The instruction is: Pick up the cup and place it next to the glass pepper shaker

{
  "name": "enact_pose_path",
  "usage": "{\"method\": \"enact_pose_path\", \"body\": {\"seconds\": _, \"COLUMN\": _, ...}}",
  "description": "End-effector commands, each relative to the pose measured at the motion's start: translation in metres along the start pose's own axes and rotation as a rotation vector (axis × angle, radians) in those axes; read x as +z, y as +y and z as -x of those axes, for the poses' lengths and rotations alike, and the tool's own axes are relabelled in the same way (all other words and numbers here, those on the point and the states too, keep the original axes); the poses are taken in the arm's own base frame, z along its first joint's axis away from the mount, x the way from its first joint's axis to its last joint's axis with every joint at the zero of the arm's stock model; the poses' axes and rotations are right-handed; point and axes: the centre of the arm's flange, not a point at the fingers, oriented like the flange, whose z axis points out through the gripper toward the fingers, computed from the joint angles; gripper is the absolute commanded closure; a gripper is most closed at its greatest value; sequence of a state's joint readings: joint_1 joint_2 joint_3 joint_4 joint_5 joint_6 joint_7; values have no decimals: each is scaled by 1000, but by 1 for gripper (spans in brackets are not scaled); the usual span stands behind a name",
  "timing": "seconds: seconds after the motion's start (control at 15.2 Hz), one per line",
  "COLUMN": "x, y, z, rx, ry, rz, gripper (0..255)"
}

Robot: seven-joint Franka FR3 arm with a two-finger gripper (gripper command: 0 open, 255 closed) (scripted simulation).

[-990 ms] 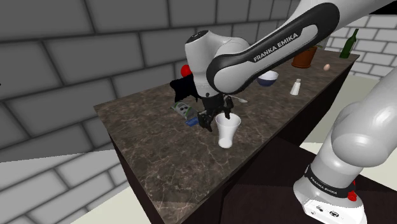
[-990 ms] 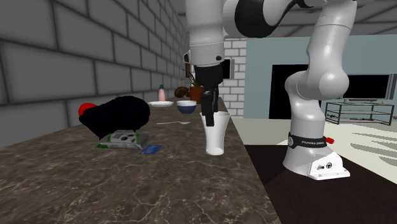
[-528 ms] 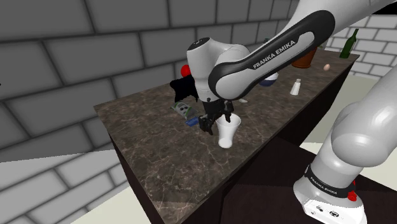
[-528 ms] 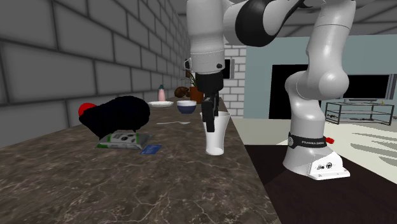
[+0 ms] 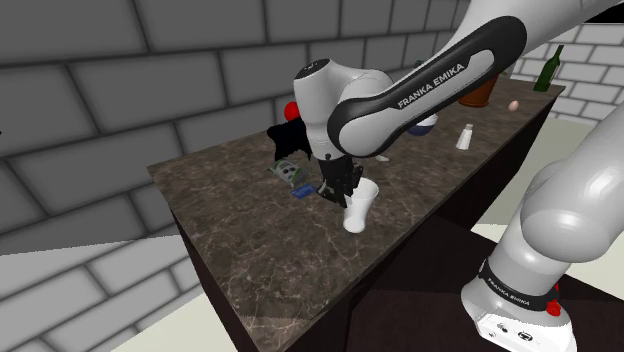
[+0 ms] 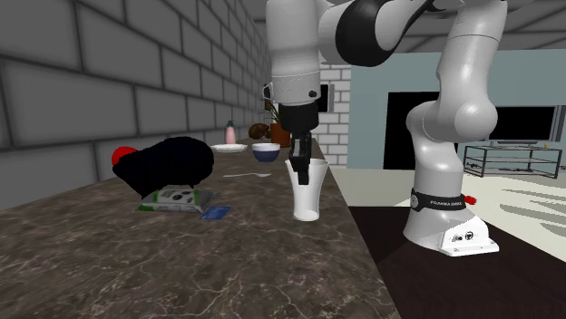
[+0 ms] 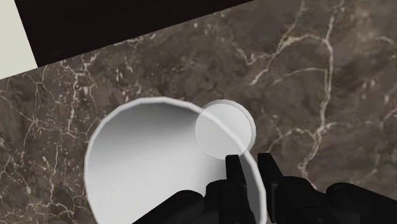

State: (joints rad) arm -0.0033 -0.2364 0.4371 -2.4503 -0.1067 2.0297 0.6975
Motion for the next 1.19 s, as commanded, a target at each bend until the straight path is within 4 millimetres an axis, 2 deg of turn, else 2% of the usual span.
{"method": "enact_pose_path", "body": {"seconds": 0.0, "x": 0, "y": 0, "z": 0, "rx": 0, "ry": 0, "rz": 0, "gripper": 255}}
{"method": "enact_pose_path", "body": {"seconds": 0.26, "x": 0, "y": 0, "z": 0, "rx": 0, "ry": 0, "rz": 0, "gripper": 255}}
{"method": "enact_pose_path", "body": {"seconds": 1.12, "x": -66, "y": 19, "z": 3, "rx": 0, "ry": 0, "rz": 0, "gripper": 255}}
